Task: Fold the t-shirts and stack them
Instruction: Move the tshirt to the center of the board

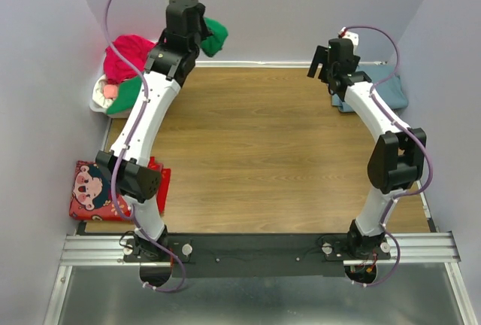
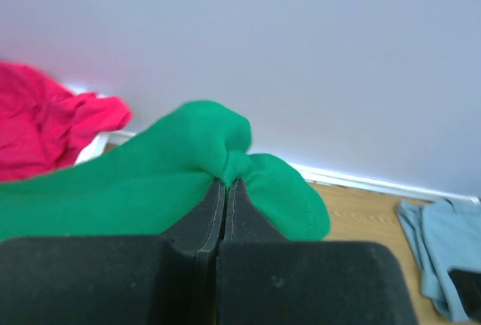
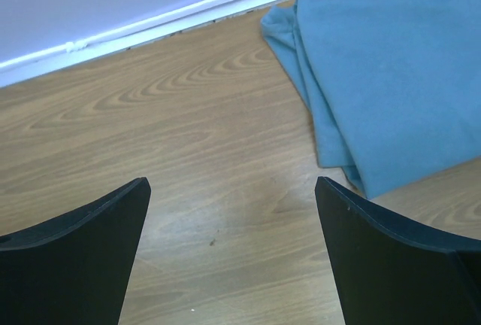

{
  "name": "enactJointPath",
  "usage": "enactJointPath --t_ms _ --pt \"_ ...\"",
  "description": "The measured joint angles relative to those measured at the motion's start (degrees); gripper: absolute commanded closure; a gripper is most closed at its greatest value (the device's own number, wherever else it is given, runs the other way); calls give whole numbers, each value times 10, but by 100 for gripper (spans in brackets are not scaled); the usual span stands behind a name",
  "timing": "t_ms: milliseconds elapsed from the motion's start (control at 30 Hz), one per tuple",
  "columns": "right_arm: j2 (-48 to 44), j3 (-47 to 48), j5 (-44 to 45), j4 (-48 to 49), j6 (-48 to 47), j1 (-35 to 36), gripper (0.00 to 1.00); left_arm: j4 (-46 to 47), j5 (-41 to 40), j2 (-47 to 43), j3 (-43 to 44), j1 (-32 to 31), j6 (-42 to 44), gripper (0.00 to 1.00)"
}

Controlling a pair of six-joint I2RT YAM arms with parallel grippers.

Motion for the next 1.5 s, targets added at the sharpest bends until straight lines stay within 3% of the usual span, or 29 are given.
enactJointPath --t_ms 467,867,1067,1200,1500 --pt "2 23 32 -34 42 -50 0 34 1 -13 8 -171 116 100" --pt "2 18 43 -46 56 -64 0 58 7 60 52 -306 191 100" --pt "2 8 35 -47 59 -72 0 110 -90 24 -65 -309 195 100" --pt "2 8 -25 -48 54 -73 0 156 -124 -21 -130 -306 217 100" --pt "2 -42 -228 -48 42 -71 9 226 -149 -53 -99 -306 246 100"
